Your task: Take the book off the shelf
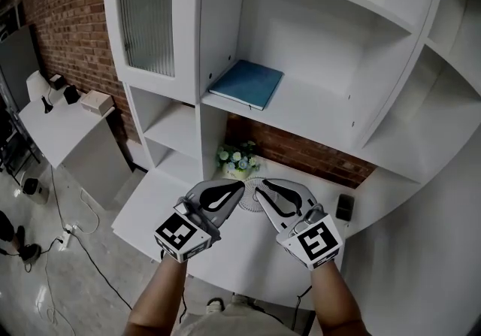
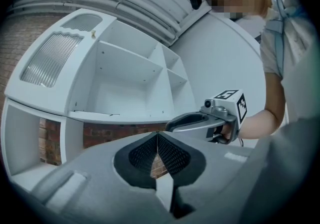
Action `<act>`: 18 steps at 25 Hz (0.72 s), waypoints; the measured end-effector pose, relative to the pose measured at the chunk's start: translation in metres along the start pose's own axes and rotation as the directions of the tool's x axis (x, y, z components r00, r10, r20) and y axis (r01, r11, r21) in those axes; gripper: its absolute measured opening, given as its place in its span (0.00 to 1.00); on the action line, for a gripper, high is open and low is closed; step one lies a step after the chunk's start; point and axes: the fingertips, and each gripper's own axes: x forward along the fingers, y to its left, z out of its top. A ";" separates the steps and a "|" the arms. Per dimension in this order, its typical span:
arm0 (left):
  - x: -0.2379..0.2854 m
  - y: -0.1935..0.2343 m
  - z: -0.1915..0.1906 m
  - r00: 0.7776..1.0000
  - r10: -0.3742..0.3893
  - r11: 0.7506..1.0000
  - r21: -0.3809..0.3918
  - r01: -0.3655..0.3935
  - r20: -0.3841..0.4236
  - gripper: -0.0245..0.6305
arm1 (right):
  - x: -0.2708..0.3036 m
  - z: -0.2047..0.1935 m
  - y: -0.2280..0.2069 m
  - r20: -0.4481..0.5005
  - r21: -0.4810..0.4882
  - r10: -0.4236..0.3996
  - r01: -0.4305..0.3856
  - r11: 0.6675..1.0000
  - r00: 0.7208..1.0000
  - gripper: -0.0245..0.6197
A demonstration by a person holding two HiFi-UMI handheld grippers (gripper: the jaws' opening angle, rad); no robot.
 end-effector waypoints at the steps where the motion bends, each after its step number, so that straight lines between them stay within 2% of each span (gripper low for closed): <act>1: 0.003 0.001 0.006 1.000 -0.005 1.000 0.011 0.005 0.008 0.05 | 0.001 0.005 -0.004 -0.008 -0.034 0.003 -0.003 0.999 1.000 0.16; 5: 0.012 0.007 0.024 1.000 -0.025 0.999 0.046 0.024 0.018 0.05 | 0.008 0.026 -0.021 -0.029 -0.163 0.007 -0.012 0.987 1.000 0.16; 18: 0.036 0.033 0.046 1.000 0.002 0.996 0.091 0.001 -0.030 0.05 | 0.038 0.061 -0.071 -0.165 -0.422 -0.019 -0.054 0.905 0.986 0.15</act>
